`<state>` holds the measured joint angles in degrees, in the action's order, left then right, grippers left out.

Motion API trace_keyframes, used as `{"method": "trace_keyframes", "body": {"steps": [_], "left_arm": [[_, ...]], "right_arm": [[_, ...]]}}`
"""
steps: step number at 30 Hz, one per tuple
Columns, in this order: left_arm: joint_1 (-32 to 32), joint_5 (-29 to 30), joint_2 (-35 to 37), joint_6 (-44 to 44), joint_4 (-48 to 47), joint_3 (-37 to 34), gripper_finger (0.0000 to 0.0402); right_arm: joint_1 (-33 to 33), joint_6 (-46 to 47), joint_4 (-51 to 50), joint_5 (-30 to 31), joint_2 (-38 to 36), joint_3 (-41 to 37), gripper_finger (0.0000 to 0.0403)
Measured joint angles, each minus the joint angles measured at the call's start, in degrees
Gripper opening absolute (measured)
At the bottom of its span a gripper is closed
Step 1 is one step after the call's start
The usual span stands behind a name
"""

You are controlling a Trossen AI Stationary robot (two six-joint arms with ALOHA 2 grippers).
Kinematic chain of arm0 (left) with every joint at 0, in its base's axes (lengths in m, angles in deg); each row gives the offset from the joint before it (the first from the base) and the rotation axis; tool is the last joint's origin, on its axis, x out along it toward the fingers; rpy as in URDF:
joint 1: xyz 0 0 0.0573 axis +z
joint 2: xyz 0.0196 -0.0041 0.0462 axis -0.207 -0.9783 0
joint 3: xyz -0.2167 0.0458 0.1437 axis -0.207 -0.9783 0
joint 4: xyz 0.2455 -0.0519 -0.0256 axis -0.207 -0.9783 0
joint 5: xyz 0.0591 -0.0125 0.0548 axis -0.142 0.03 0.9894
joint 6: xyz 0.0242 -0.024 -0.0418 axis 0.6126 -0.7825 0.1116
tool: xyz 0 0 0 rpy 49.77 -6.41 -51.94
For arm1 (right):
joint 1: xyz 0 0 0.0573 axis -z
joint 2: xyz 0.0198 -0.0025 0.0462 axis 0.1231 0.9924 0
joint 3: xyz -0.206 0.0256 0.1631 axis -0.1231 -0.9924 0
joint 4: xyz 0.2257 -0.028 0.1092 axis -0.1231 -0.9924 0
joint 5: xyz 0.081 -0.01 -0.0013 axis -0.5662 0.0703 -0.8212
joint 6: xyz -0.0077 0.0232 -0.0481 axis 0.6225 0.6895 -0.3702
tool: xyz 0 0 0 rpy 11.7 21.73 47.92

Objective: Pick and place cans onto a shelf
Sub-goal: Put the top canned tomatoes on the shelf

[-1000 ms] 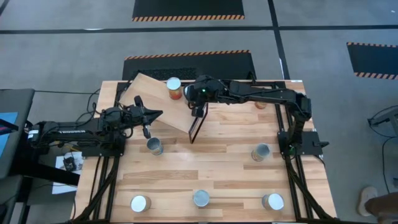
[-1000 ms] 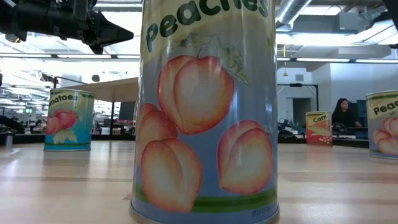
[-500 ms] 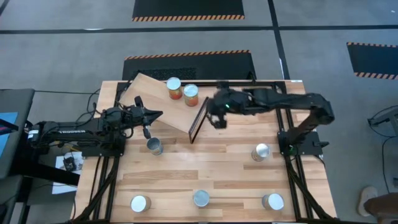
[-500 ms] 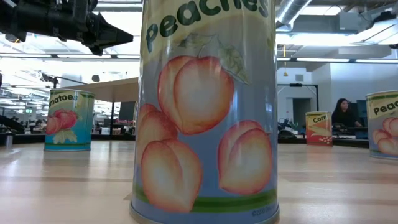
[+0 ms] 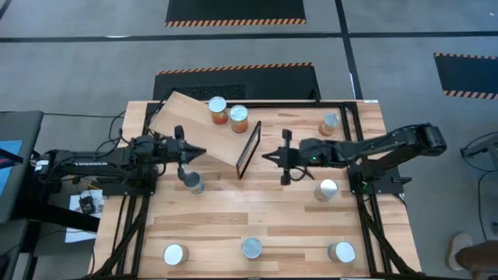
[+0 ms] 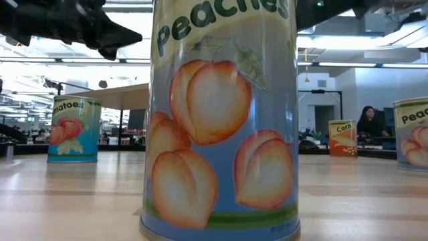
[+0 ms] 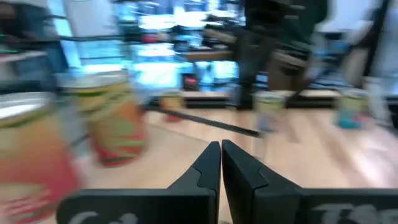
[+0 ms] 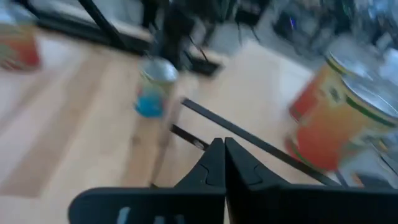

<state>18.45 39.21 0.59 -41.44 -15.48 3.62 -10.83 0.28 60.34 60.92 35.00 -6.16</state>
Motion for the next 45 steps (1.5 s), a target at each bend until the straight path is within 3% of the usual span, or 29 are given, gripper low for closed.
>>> {"method": "trace_keyframes", "body": {"steps": [5,8,14,20,31,45], "left_arm": [[-8.89,-1.03,-0.8,-0.6,-10.91,7.64,0.0],[-15.46,5.31,-2.47,-2.34,-22.72,13.72,0.0],[-25.65,17.32,-10.16,-13.89,-45.03,24.04,0.0004],[-29.73,17.83,-21.03,-24.04,-57.86,28.19,0.004],[-31.77,17.34,-33.85,-26.82,-61.46,28.57,0.0105],[-31.69,23.49,-38.84,-28.73,-64.82,28.74,0.0094]], "right_arm": [[-1.37,1.37,4.89,-1.09,-3.43,-6.02,0.0015],[-1.84,2.09,5.21,-0.79,-5.57,-7.27,0.0021],[-3.43,3.02,2.75,-0.85,-8.23,-7.67,0.0012],[-4.78,3.02,1.94,-0.81,-8.73,-7.76,0.0012],[-4.88,3.48,1.79,-0.81,-8.73,-7.76,0.0012],[-4.86,3.48,1.2,-0.81,-8.71,-7.73,0.0013]]}}
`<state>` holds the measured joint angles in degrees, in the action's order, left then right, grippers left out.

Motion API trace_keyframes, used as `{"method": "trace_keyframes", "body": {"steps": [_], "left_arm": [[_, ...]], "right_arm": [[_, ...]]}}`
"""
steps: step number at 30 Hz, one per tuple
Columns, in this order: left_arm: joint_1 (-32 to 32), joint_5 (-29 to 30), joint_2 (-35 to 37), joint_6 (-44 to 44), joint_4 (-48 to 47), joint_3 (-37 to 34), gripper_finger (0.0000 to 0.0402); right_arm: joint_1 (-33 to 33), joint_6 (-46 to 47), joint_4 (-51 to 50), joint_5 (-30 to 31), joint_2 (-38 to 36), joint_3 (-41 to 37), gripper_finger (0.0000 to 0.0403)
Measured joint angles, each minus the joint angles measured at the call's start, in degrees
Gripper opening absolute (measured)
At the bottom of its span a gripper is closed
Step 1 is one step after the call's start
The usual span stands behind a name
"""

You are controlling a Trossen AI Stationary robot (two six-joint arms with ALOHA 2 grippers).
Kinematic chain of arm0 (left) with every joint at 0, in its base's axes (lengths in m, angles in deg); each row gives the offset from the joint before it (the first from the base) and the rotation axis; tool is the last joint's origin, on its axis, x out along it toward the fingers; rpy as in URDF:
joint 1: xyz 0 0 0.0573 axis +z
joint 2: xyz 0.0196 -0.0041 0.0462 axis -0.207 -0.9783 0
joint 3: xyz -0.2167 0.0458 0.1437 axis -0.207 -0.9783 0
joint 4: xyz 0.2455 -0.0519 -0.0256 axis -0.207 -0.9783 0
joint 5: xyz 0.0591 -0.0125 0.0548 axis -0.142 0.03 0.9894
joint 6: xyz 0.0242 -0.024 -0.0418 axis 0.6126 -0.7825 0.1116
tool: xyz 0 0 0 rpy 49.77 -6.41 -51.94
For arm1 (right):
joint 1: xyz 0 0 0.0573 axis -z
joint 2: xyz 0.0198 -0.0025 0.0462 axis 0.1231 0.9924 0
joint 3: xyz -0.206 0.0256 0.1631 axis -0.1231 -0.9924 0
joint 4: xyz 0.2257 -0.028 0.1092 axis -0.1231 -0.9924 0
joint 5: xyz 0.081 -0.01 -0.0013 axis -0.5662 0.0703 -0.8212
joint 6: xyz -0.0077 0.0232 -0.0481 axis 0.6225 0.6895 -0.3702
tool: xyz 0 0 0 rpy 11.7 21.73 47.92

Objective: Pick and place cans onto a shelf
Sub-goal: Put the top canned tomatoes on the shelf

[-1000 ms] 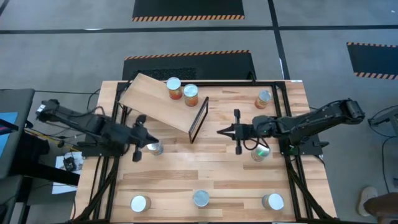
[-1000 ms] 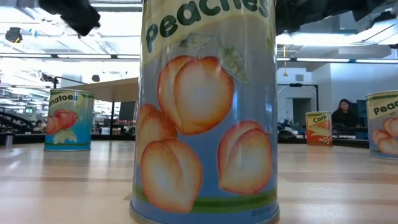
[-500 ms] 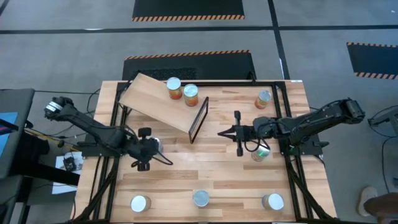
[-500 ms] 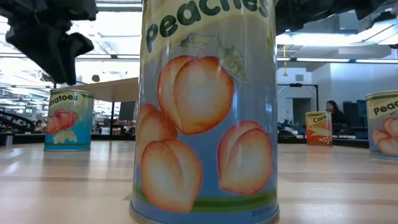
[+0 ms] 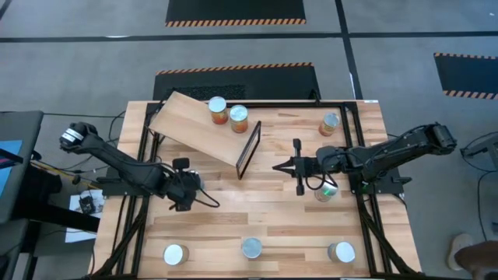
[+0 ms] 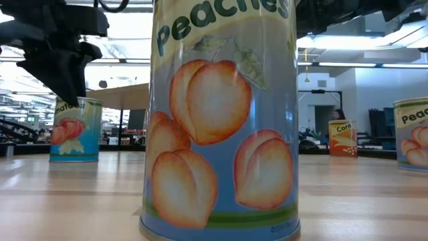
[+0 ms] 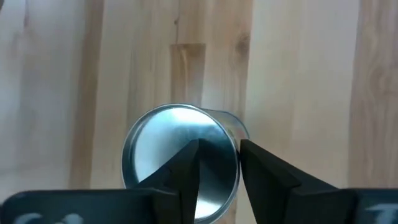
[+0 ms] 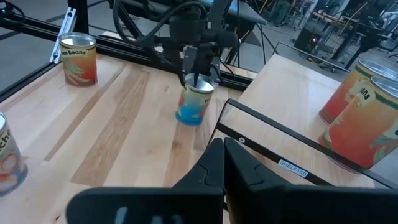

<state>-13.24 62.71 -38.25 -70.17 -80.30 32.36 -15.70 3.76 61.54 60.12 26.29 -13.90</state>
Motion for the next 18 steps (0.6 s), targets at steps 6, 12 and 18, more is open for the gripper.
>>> {"method": "trace_keyframes", "body": {"steps": [6,12,18], "left_arm": [[-0.72,0.21,-0.71,5.4,-0.94,0.73,0.0014],[-2.03,-2.49,2.22,8.7,-7.76,8.8,0.0001],[-2.45,-2.94,3.84,11.39,-20.24,21.98,0.0]], "right_arm": [[0.0,0.02,0.13,0.02,0.02,0.0,0.0017],[0.0,0.37,-0.09,0.0,0.02,0.01,0.0014],[0.04,0.42,-1.08,0.01,0.04,0.02,0.0017]]}}
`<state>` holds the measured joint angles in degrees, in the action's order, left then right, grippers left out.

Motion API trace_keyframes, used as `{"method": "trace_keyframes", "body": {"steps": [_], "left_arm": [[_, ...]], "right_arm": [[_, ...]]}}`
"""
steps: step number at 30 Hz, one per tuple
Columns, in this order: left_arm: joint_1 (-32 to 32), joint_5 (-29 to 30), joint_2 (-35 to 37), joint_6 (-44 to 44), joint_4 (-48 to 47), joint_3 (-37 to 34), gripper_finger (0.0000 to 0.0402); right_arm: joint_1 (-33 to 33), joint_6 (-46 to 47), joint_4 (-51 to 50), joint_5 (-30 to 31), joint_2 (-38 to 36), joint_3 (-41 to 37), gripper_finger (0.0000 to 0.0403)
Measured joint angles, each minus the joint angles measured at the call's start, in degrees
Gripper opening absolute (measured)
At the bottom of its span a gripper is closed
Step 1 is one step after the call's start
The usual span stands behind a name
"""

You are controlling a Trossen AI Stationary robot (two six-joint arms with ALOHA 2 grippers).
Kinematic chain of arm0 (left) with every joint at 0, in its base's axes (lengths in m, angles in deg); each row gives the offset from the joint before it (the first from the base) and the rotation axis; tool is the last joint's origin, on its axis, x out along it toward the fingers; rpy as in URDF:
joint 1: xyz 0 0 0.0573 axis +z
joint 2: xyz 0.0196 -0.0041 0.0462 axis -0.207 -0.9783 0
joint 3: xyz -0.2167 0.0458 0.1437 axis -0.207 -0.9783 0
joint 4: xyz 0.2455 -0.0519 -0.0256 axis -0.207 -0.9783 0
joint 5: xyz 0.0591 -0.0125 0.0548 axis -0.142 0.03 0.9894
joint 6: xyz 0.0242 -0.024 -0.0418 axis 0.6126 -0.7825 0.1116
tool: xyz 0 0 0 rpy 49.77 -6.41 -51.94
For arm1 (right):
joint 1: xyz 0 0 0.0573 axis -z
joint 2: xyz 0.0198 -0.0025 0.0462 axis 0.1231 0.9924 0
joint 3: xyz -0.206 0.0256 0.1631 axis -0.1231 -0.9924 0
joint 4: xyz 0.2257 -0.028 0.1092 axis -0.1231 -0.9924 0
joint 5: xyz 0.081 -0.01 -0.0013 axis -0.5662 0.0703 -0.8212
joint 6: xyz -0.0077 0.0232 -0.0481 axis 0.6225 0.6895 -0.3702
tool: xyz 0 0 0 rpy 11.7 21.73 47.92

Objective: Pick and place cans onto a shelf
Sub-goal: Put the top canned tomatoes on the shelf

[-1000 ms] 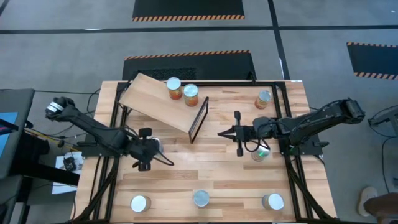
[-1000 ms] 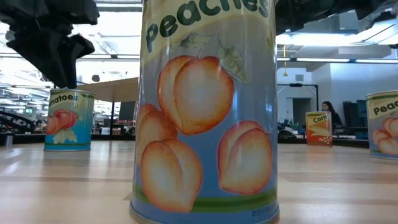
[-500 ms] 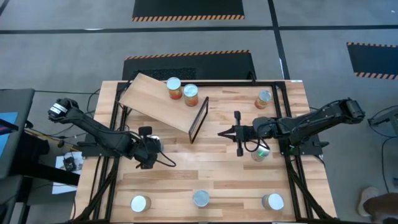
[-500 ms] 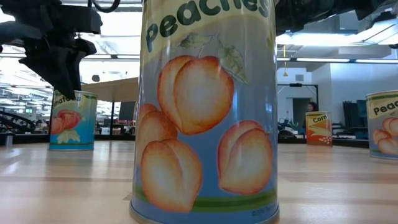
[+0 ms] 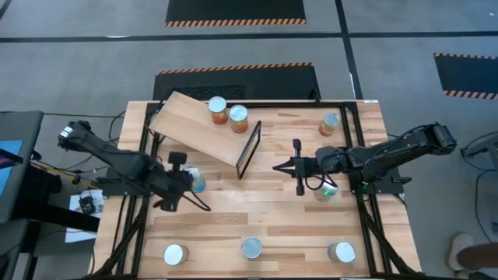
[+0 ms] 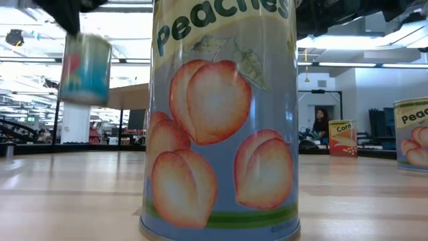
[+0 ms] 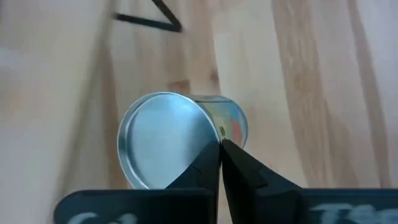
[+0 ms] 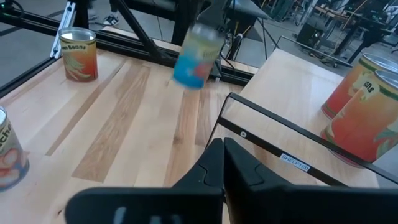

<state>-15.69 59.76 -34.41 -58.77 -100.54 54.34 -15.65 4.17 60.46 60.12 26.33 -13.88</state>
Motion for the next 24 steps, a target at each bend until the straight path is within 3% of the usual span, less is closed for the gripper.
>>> {"method": "trace_keyframes", "body": {"steps": [7,14,17,24], "left_arm": [[4.64,11.16,0.1,7.63,-11.59,14.02,0.0],[19.17,11.51,1.76,21.95,-11.27,14.76,0.0],[27.18,9.02,2.52,31.02,-7.96,13.31,0.0],[45.41,-5.76,2.39,48.25,3.92,12.72,0.0]], "right_arm": [[0.0,0.11,-0.02,0.0,0.0,0.0,0.0016],[0.0,0.11,-0.02,0.0,0.0,0.0,0.0016],[0.0,0.11,-0.02,-0.01,0.0,0.0,0.0018],[0.0,0.09,-0.05,-0.01,0.0,0.0,0.0015]]}}
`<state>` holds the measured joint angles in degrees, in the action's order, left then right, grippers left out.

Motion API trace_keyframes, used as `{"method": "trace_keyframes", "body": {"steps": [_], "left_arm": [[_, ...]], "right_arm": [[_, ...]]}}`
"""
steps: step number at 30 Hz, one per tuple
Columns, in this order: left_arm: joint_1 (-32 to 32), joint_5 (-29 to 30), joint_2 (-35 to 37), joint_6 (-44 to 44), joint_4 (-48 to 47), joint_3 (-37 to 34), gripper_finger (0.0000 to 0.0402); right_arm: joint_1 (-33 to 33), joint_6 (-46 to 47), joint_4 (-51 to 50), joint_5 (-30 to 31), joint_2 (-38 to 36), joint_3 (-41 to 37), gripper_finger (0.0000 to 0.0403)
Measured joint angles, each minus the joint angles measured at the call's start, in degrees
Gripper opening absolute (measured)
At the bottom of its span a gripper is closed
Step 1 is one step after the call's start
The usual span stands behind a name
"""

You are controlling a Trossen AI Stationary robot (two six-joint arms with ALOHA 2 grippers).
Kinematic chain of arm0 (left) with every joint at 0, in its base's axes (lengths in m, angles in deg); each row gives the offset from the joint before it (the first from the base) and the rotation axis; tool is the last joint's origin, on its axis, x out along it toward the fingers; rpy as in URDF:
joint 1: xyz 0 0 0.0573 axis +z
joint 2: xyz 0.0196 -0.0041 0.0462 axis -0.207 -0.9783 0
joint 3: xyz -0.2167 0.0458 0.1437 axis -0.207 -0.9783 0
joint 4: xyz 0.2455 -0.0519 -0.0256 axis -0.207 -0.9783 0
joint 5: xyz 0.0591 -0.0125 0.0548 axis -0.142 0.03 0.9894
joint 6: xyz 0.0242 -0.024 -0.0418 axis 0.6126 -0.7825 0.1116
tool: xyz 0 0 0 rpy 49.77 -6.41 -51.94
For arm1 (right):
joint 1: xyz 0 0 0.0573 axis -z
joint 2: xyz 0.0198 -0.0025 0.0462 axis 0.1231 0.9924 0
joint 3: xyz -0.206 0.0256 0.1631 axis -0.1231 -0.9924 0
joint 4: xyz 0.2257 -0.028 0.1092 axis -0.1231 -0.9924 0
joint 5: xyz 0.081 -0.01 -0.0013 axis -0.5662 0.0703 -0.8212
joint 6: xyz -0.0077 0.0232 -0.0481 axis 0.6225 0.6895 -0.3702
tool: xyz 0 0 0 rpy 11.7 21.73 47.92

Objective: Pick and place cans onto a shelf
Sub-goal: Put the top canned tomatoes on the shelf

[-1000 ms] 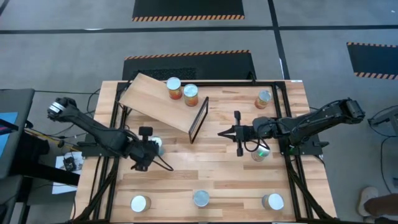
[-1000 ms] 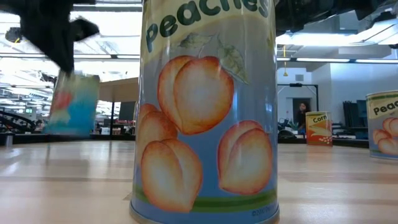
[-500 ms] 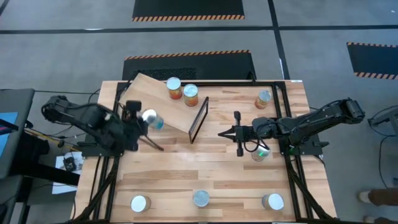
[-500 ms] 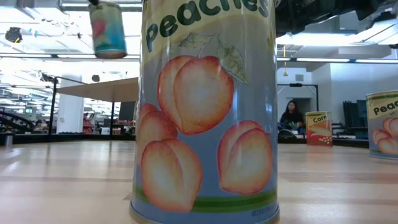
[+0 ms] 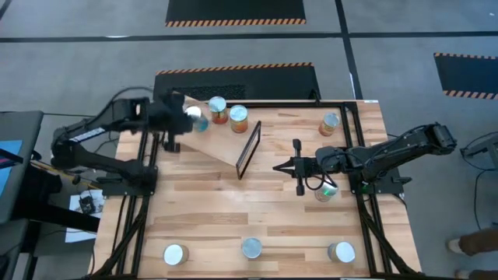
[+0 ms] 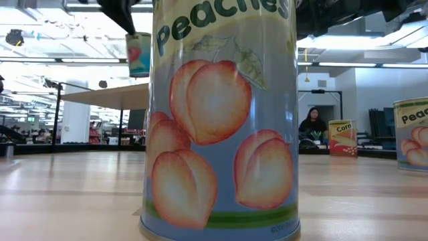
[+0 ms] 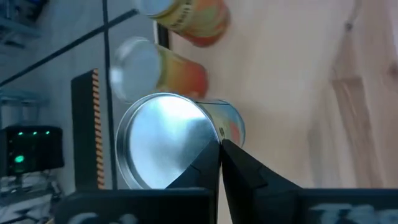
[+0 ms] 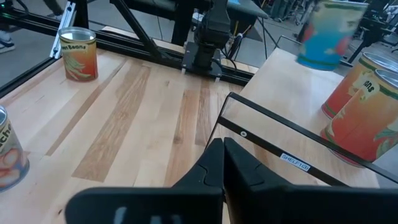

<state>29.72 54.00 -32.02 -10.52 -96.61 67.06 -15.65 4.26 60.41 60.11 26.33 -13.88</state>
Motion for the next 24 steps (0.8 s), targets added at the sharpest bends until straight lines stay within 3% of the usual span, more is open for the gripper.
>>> {"method": "trace_keyframes", "body": {"steps": [4,9,24], "left_arm": [[8.04,-6.41,-1.13,4.31,1.42,0.0,0.0],[14.26,-8.53,-3.15,6.42,1.32,0.0,0.0],[19.22,-10.58,-8.86,7.53,2.83,0.0,0.0]], "right_arm": [[-0.01,-0.02,-0.02,0.0,0.0,0.0,0.0014],[0.0,-0.04,-0.02,0.0,0.0,0.0,0.0018],[-0.02,-0.07,-0.02,0.0,0.0,0.02,0.0018]]}}
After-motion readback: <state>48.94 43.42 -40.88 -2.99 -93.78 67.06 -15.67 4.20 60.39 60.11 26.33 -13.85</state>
